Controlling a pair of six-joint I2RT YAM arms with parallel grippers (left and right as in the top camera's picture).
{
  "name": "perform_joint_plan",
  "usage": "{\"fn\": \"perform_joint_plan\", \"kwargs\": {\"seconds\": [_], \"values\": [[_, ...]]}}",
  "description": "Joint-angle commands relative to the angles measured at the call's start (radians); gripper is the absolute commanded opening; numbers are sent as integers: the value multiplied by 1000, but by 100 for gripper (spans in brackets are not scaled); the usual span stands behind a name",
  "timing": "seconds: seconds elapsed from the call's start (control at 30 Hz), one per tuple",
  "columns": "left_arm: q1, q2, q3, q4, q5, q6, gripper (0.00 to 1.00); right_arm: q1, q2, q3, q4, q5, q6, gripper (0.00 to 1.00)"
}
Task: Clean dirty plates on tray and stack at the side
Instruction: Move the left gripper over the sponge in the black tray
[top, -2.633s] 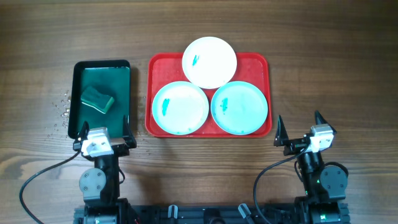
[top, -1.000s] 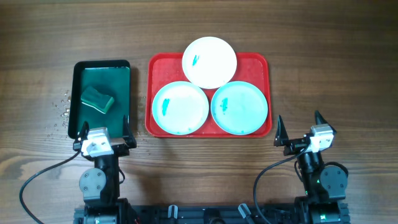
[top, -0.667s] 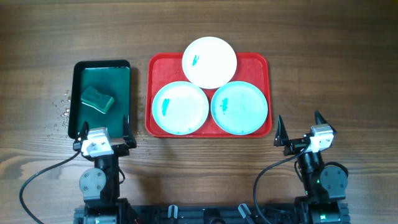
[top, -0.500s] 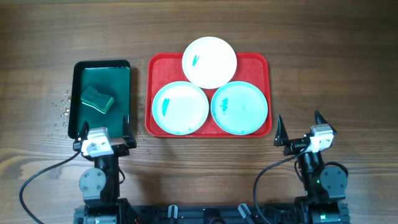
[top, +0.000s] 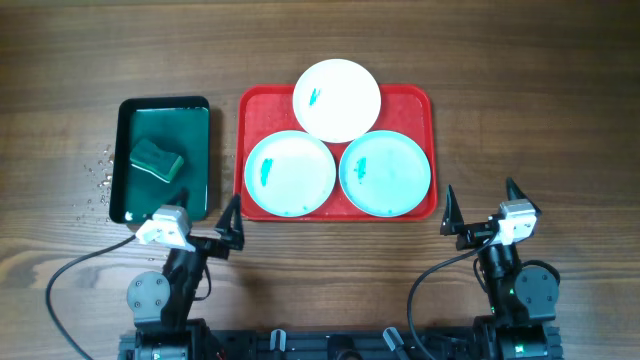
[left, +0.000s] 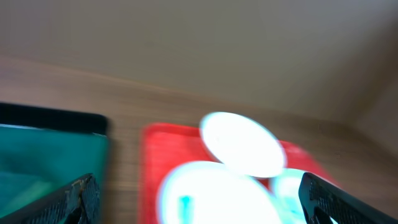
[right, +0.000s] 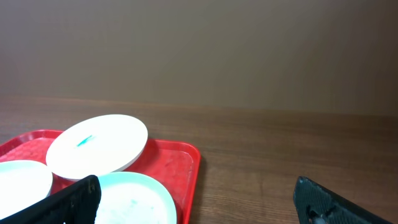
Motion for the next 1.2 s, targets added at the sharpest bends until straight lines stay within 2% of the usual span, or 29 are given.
{"fn": "perform_joint_plan", "kwargs": {"seconds": [0.0,0.07,0.13,0.23,0.4,0.5,0.67,0.73,0.83,0.93,1.03,1.13,1.17], "values": [[-8,-6,-5,14,217,-163,100,4,-1,-3,2,6,-12,100],[-8,-6,-5,82,254,-205,100,4,-1,-3,2,6,-12,100],[-7,-6,-4,261,331,-214,100,4,-1,-3,2,6,-12,100],[-7,-6,9,468,331,-214,100,4,-1,-3,2,6,-12,100],[-7,14,129,451,256,-198,100,4,-1,-3,2,6,-12,100],[-7,105,268,250,164,-193,100,4,-1,-3,2,6,-12,100],[-7,418,586,-214,207,-60,100,4,-1,-3,2,6,-12,100],[-7,539,689,-333,212,-38,100,4,-1,-3,2,6,-12,100],[-7,688,806,-369,282,14,100,4,-1,-3,2,6,-12,100],[-7,856,979,-493,280,61,100,4,-1,-3,2,6,-12,99],[-7,960,1045,-520,284,62,100,4,-1,-3,2,6,-12,100],[-6,1014,1045,-559,193,48,100,4,-1,-3,2,6,-12,100],[-6,1034,1048,-570,129,-3,100,4,-1,-3,2,6,-12,100]]}}
